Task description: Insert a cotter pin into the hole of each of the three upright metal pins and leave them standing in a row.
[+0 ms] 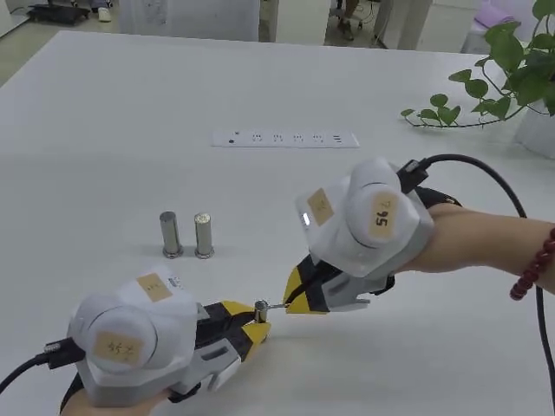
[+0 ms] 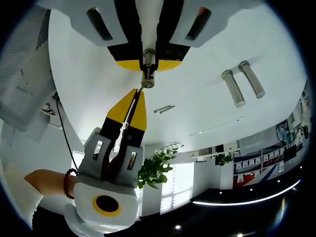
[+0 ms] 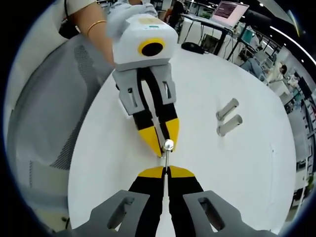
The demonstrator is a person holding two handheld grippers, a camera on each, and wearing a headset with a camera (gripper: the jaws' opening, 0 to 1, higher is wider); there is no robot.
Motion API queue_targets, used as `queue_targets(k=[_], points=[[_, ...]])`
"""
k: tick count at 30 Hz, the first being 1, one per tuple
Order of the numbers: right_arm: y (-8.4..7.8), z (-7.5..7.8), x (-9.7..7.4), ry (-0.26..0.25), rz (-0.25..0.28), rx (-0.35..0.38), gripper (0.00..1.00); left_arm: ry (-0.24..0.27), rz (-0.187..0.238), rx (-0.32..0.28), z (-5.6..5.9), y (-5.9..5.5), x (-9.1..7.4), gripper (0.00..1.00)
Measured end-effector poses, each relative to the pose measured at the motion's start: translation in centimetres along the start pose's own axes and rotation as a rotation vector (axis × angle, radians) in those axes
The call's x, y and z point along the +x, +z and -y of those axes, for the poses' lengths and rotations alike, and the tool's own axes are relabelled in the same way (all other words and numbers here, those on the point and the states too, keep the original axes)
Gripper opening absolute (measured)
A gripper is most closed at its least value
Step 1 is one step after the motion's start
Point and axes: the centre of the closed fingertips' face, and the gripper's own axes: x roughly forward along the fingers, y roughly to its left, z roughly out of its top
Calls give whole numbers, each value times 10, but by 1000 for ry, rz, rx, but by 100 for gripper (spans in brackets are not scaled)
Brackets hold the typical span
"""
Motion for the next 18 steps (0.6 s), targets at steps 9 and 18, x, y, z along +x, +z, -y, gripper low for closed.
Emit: queue_targets(k=[9,18], points=[[1,0,1,-3,-15,-2,3,-2,2,-1,0,0,0,7],[0,-1,0,-3,-30,-13,3,-1,0,0,1,0,0,7]])
